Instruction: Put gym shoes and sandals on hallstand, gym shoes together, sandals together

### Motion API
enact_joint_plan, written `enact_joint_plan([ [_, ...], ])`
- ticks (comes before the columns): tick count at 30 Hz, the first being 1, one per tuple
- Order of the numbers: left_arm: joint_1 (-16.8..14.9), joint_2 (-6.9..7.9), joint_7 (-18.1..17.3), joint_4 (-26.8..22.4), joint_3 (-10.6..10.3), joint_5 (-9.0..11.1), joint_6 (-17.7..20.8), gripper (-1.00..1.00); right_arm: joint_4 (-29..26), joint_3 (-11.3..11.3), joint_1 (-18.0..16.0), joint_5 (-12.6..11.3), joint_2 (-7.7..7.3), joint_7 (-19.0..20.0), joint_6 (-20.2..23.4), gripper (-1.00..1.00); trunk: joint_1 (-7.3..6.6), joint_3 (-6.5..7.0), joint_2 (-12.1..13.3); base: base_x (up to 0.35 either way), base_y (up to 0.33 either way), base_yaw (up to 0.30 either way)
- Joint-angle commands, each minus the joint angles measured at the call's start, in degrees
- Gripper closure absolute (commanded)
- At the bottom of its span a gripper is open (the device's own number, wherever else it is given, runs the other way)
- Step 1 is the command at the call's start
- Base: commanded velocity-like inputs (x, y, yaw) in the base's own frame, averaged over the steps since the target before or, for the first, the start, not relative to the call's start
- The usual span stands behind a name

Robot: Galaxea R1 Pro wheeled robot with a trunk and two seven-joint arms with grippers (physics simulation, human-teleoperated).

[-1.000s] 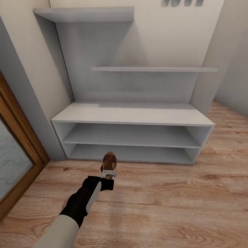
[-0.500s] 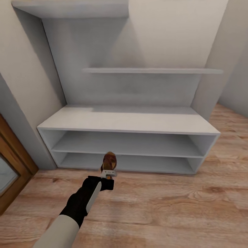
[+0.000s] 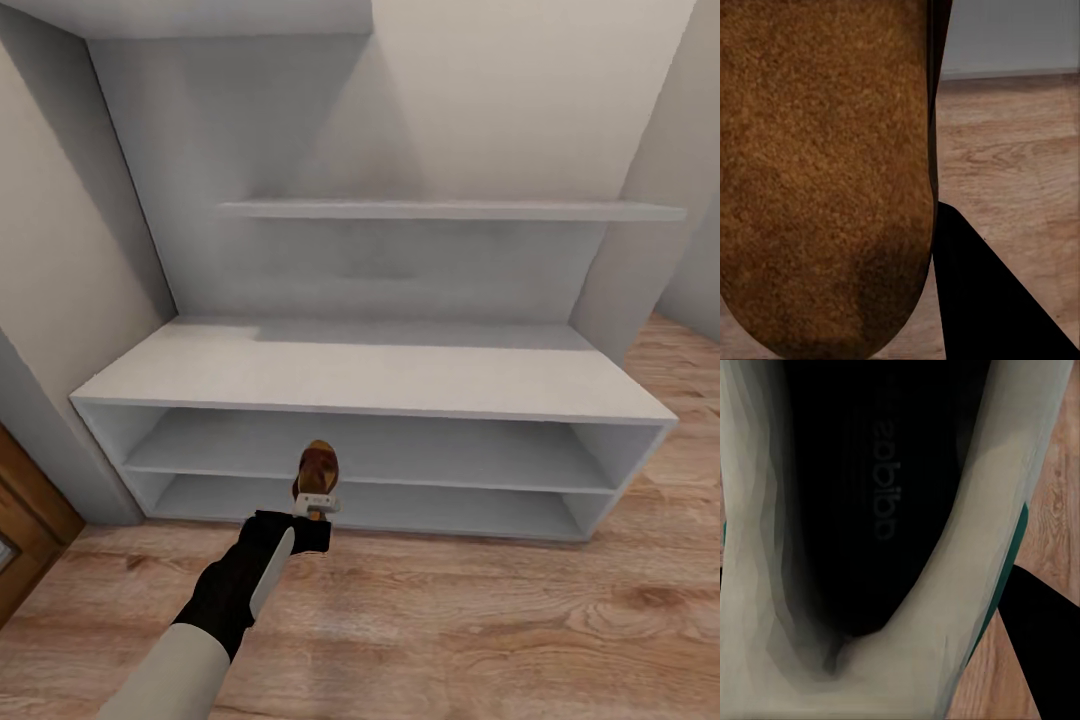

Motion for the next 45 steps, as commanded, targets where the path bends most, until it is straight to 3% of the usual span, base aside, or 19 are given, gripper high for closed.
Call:
enact_joint_plan([
  [1,-0.03,0.01,-0.04,-0.06,-0.02,0.18,0.29,1.0,-0.07,-0.11,-0.07,0.57,-0.01,0.49,0.23,1.0,0.02,-0.05,-0.02,0.348,0.0,0.0],
  [26,-0.03,0.05,-0.04,-0.15,0.06,0.19,0.29,1.0,-0.07,-0.11,-0.07,0.57,0.0,0.49,0.2,1.0,0.02,-0.05,-0.02,0.341,0.0,0.0],
  [45,-0.03,0.05,-0.04,-0.15,0.06,0.18,0.29,1.0,-0.07,-0.11,-0.08,0.57,0.02,0.47,0.2,1.0,0.02,-0.05,-0.02,0.016,0.0,0.0],
])
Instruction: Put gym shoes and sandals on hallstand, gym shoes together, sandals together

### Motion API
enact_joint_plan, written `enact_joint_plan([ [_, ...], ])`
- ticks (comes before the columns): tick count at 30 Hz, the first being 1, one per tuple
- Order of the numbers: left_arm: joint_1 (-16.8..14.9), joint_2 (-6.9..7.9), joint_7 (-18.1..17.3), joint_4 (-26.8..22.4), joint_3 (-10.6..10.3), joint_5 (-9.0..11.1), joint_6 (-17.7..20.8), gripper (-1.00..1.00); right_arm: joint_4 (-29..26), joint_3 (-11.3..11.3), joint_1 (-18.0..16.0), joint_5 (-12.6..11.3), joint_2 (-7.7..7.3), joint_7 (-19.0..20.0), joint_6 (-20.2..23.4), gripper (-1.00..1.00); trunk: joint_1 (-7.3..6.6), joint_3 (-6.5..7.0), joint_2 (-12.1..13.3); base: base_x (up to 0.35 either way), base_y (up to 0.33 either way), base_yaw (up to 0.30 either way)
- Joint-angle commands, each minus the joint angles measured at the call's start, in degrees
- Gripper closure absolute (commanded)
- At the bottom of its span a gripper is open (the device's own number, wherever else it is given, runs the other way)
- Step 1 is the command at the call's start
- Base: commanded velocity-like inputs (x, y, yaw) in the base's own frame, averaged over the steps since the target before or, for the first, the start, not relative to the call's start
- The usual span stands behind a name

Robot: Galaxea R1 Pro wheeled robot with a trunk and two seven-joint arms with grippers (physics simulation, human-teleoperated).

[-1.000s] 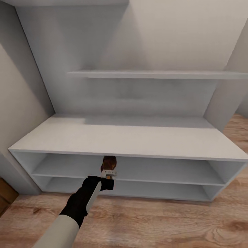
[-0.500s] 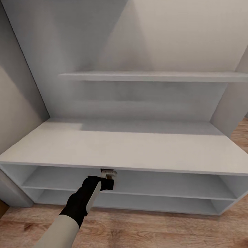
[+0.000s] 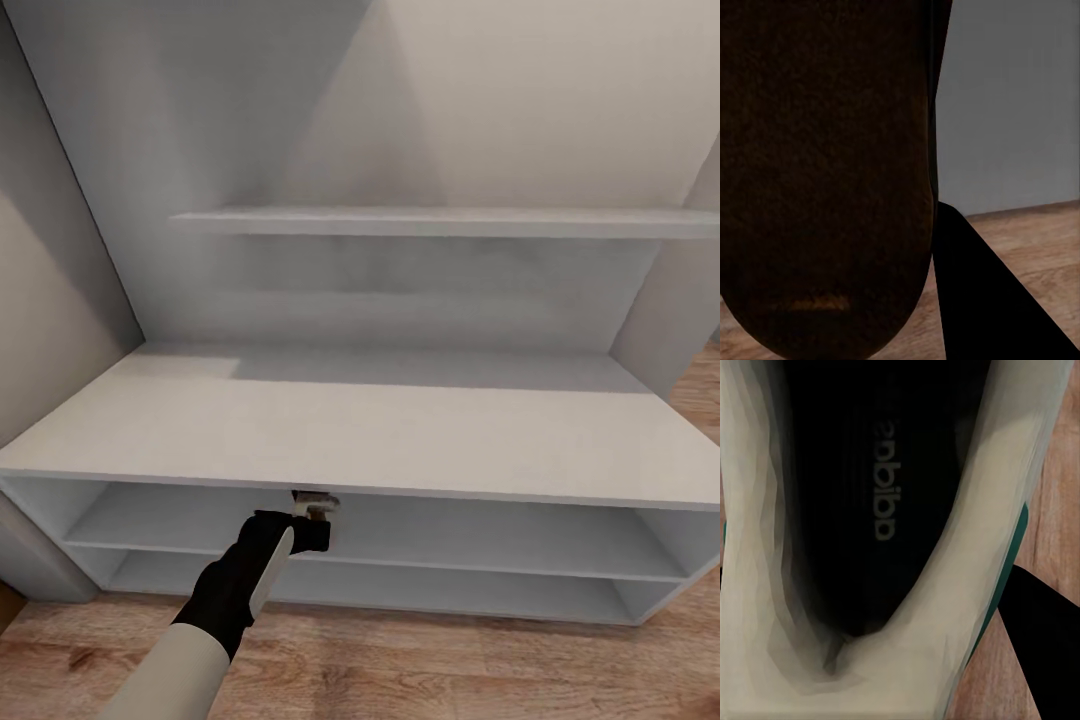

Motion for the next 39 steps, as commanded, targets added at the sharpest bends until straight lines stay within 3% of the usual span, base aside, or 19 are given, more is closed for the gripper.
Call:
enact_joint_plan([
  [1,-0.03,0.02,-0.04,-0.06,-0.02,0.17,0.29,1.0,-0.07,-0.11,-0.07,0.59,-0.01,0.47,0.25,1.0,-0.01,-0.05,-0.02,0.0,0.0,0.0],
  [2,-0.03,0.03,-0.04,-0.06,-0.02,0.17,0.29,1.0,-0.07,-0.11,-0.07,0.59,-0.02,0.48,0.25,1.0,-0.01,-0.05,-0.02,0.0,0.0,0.0],
  [3,-0.03,0.04,-0.04,-0.1,0.02,0.17,0.29,-1.0,-0.07,-0.11,-0.07,0.59,-0.03,0.49,0.25,1.0,-0.01,-0.05,-0.02,0.0,0.0,0.0],
  [19,-0.03,0.05,-0.04,-0.14,0.19,0.17,0.29,-1.0,-0.07,-0.11,-0.08,0.59,-0.03,0.49,0.25,1.0,-0.01,-0.05,-0.02,0.0,0.0,0.0],
  [39,-0.03,0.05,-0.1,-0.14,0.15,0.22,0.29,-1.0,-0.07,-0.11,-0.08,0.59,-0.03,0.49,0.25,1.0,-0.01,-0.05,-0.02,-0.324,0.0,0.0],
])
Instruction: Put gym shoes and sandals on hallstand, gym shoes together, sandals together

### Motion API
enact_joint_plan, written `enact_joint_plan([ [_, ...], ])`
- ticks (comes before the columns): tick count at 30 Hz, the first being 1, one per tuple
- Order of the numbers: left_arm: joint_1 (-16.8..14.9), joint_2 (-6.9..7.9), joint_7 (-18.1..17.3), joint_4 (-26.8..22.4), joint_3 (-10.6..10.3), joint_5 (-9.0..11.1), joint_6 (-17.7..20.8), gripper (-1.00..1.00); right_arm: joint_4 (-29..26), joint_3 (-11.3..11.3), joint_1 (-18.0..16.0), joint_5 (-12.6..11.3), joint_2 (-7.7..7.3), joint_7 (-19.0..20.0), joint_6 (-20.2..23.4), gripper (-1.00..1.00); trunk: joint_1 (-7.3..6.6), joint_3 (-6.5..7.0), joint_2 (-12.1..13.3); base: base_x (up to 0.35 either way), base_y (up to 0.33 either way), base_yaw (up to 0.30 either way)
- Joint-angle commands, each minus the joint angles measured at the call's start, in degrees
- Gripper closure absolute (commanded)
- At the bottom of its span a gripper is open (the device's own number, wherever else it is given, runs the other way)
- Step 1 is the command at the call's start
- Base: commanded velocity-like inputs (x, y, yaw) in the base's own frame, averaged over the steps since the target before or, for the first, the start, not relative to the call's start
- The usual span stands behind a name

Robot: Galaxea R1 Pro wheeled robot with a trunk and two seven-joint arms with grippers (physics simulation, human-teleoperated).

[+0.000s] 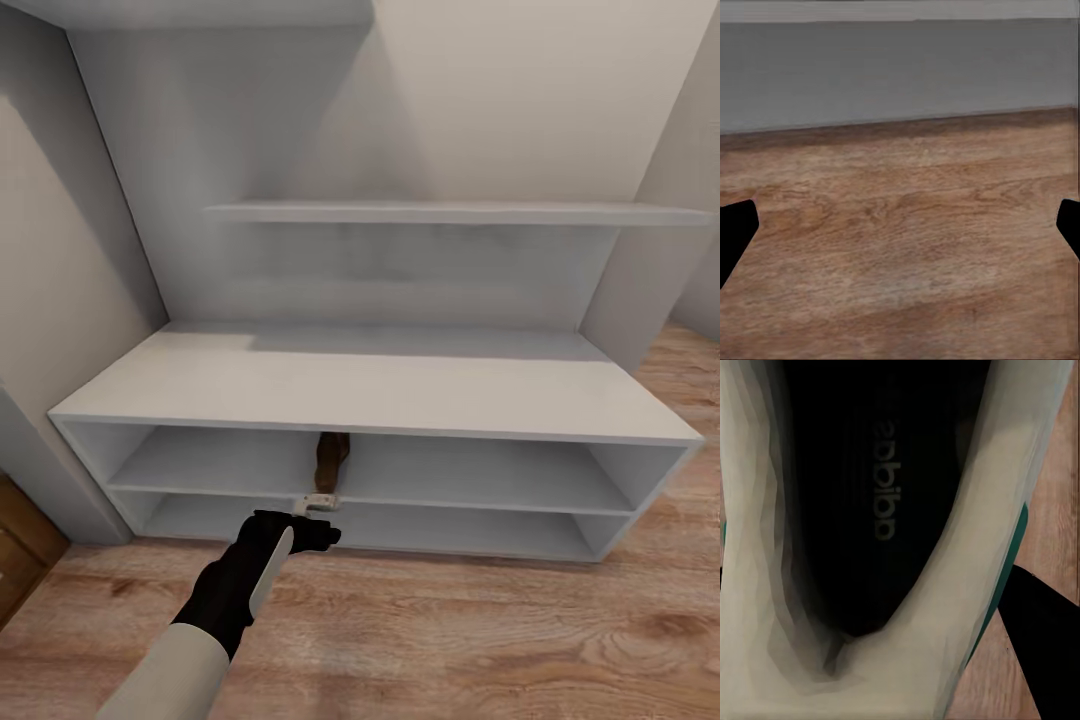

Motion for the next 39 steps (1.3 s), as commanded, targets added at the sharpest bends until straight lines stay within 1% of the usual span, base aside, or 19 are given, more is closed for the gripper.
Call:
enact_joint_plan([
  [1,-0.03,0.01,0.12,-0.05,-0.05,0.35,0.24,-1.0,-0.07,-0.11,-0.09,0.58,0.0,0.5,0.25,1.0,-0.05,-0.05,-0.03,-0.336,0.0,0.0],
  [6,-0.03,0.01,0.04,-0.05,-0.1,0.37,-0.46,-1.0,-0.07,-0.11,-0.06,0.58,0.0,0.45,0.25,1.0,-0.05,-0.05,-0.03,-0.336,0.0,0.0],
  [11,0.08,0.01,0.01,-0.04,-0.19,0.37,-4.25,-1.0,-0.07,-0.15,-0.07,0.56,0.02,0.46,0.25,1.0,-0.05,-0.05,-0.03,-0.336,0.0,0.0],
  [12,0.27,0.01,0.01,0.0,-0.19,0.43,-7.56,-1.0,-0.07,-0.17,-0.06,0.52,0.01,0.46,0.25,1.0,-0.05,-0.05,-0.03,-0.336,0.0,0.0],
  [15,0.44,0.01,-0.01,0.15,-0.2,0.66,-13.62,-1.0,-0.07,-0.19,-0.03,0.48,0.0,0.47,0.25,1.0,-0.05,-0.05,-0.03,-0.333,0.0,0.0],
  [16,0.47,0.2,-0.09,0.25,-0.2,0.75,-16.24,-1.0,-0.07,-0.19,-0.06,0.42,0.0,0.48,0.25,1.0,-0.05,-0.05,-0.03,-0.302,0.0,0.0],
  [17,0.48,0.45,-0.17,0.3,-0.2,0.81,-17.75,-1.0,-0.07,-0.19,-0.06,0.35,0.0,0.49,0.25,1.0,-0.05,-0.05,-0.03,-0.282,0.0,0.0],
  [19,0.49,0.74,-0.34,0.34,-0.2,0.9,-19.69,-1.0,-0.07,-0.19,-0.07,0.29,0.0,0.49,0.25,1.0,-0.05,-0.05,-0.03,-0.265,0.0,0.0],
  [20,0.5,0.93,-0.5,0.32,-0.2,1.22,-21.82,-1.0,-0.07,-0.2,-0.07,0.25,0.0,0.5,0.25,1.0,-0.05,-0.05,-0.03,-0.252,0.0,0.0],
  [21,0.5,0.96,-0.52,0.31,-0.2,1.39,-22.27,-1.0,-0.07,-0.2,-0.08,0.25,0.0,0.5,0.25,1.0,-0.05,-0.05,-0.03,-0.25,0.0,0.0],
  [26,0.57,1.25,-0.61,0.33,-0.2,3.9,-25.95,-1.0,-0.07,-0.2,-0.06,0.21,0.04,0.51,0.23,1.0,-0.05,-0.05,-0.03,-0.241,0.0,0.0],
  [29,1.16,2.21,-0.97,0.36,-0.2,5.1,-30.03,-1.0,-0.07,-0.2,-0.04,0.37,0.09,0.52,0.19,1.0,-0.05,-0.05,-0.03,-0.126,0.0,0.0],
  [31,1.34,2.6,-1.31,0.68,-0.2,5.39,-31.28,-1.0,-0.07,-0.2,-0.06,0.41,0.14,0.52,0.17,1.0,-0.05,-0.05,-0.03,-0.041,0.0,0.0],
  [33,1.42,2.94,-1.46,1.24,-0.2,5.49,-31.77,-1.0,-0.04,-0.2,-0.08,0.44,0.16,0.52,0.17,1.0,-0.05,-0.05,-0.03,-0.019,0.0,0.0],
  [39,1.46,3.15,-1.47,1.67,-0.2,5.46,-31.99,-1.0,-0.06,-0.08,-0.08,0.42,0.17,0.52,0.16,1.0,-0.05,-0.05,-0.03,-0.004,0.0,0.0],
])
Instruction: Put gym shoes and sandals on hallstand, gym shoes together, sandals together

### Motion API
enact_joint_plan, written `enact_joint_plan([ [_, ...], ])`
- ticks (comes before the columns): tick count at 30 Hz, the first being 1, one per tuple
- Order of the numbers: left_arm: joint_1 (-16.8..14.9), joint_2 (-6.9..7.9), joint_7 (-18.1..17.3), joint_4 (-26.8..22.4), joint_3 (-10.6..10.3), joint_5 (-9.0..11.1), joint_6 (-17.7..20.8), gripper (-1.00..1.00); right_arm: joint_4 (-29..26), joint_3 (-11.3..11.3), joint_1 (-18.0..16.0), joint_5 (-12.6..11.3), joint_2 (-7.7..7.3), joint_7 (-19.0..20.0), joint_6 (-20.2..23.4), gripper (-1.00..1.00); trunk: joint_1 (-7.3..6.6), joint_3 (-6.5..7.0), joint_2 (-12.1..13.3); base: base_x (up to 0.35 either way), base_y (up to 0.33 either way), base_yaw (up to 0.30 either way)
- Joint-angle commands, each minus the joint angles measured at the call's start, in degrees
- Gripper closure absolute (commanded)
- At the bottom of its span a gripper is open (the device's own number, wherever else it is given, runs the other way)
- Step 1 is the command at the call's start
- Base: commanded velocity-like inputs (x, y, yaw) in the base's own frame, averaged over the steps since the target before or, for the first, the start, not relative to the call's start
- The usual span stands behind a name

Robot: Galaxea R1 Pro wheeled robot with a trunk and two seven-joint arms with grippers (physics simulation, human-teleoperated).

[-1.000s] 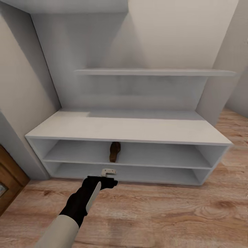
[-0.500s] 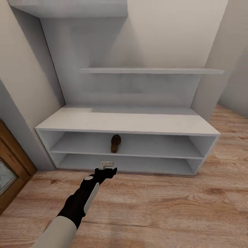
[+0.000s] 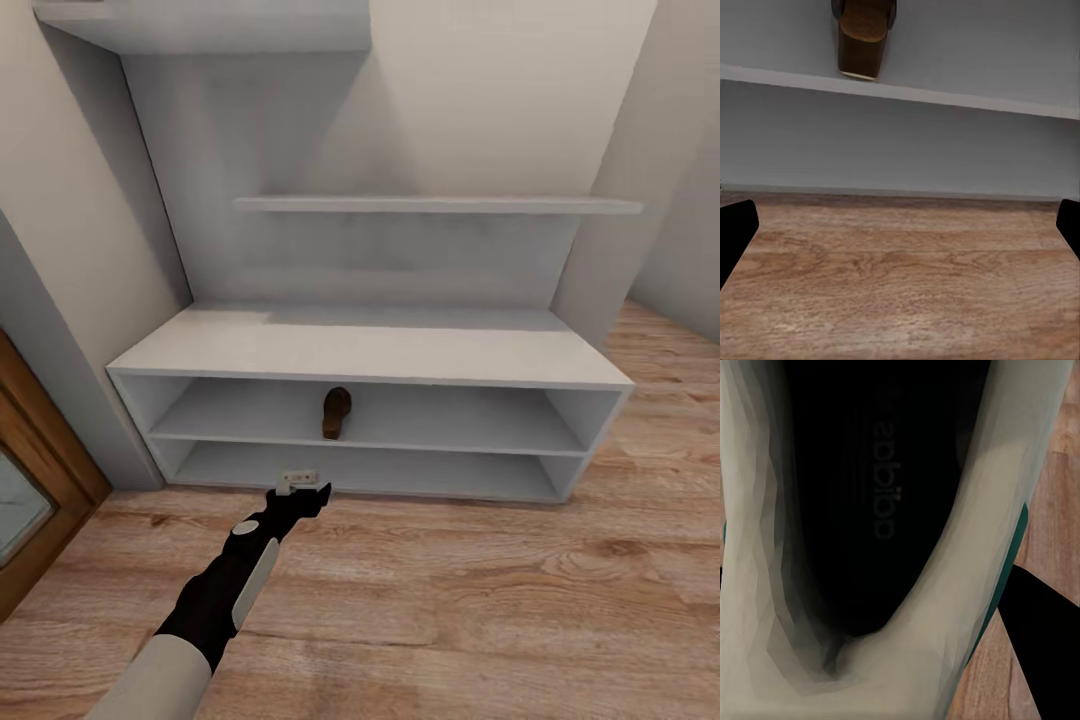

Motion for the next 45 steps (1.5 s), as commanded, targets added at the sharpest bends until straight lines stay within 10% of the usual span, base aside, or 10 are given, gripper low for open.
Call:
enact_joint_plan([
  [1,-0.02,0.01,-0.03,-0.07,0.0,0.47,0.35,-1.0,-0.07,-0.08,-0.08,0.64,0.0,0.5,0.26,1.0,-0.01,-0.05,-0.02,0.0,0.0,0.0],
  [35,-0.01,0.01,0.02,-0.31,0.0,0.45,0.56,-1.0,0.07,0.59,-0.06,0.68,0.01,0.49,0.25,1.0,-0.01,-0.05,-0.02,-0.115,-0.092,0.0],
  [41,-0.01,1.44,0.02,-0.3,0.2,0.48,0.56,-1.0,2.47,12.23,-0.08,0.6,2.14,0.5,0.25,1.0,-0.01,-0.05,-0.02,0.0,0.0,0.0],
  [45,-0.01,4.12,-0.03,-0.37,0.23,0.77,0.56,-1.0,7.49,32.91,-0.06,0.57,10.93,0.18,0.25,1.0,-0.01,-0.05,-0.02,0.0,0.051,0.0],
])
